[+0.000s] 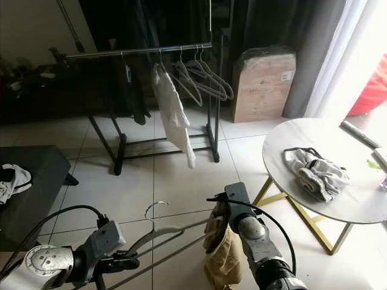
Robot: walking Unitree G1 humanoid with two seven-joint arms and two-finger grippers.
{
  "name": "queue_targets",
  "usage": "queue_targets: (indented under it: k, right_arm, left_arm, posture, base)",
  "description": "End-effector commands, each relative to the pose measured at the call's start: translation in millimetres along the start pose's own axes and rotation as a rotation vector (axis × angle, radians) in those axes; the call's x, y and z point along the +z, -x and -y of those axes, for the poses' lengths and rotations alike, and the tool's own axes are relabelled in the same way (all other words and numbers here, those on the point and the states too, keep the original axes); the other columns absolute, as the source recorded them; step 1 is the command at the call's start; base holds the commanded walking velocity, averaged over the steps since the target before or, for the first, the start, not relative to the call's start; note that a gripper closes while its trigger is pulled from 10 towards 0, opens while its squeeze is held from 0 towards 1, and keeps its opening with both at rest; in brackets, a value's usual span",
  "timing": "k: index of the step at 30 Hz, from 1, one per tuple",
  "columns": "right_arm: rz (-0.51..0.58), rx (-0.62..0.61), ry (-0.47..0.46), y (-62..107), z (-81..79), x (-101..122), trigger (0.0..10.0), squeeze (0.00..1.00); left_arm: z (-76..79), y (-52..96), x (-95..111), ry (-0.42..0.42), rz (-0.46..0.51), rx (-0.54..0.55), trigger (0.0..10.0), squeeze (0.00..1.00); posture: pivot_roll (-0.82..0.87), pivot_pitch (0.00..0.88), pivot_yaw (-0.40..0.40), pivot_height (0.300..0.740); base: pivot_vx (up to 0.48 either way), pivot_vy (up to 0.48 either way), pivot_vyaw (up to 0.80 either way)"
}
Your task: Hang hanger
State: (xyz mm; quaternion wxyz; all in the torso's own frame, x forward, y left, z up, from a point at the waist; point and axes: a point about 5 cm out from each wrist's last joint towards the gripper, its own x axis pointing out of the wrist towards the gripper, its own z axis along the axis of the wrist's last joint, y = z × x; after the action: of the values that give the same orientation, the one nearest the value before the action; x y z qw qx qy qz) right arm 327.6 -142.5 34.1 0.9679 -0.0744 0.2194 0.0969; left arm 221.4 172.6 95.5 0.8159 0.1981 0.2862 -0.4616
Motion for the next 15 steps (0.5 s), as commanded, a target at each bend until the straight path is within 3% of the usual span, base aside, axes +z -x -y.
queue_targets:
  k: [1, 15]
  right_arm:
    - [0.033, 0.008, -0.002, -1.9, -1.9, 8.5, 10.0, 0.00]
    - [0.032, 0.007, -0.005, -1.8, -1.8, 8.0, 10.0, 0.00]
  left_arm:
    - [3.3, 2.7, -4.9, -0.014, -0.038, -0.023, 10.0, 0.00]
    - [-2.4, 0.6, -2.2, -0.034, -0.030, 0.029, 10.0, 0.00]
  posture:
    - [-0.04, 0.121, 0.003, 0.740]
    - [-0.04, 0.121, 0.003, 0.740]
  base:
    - [0.000, 0.000, 0.00]
    - [0.000, 0.000, 0.00]
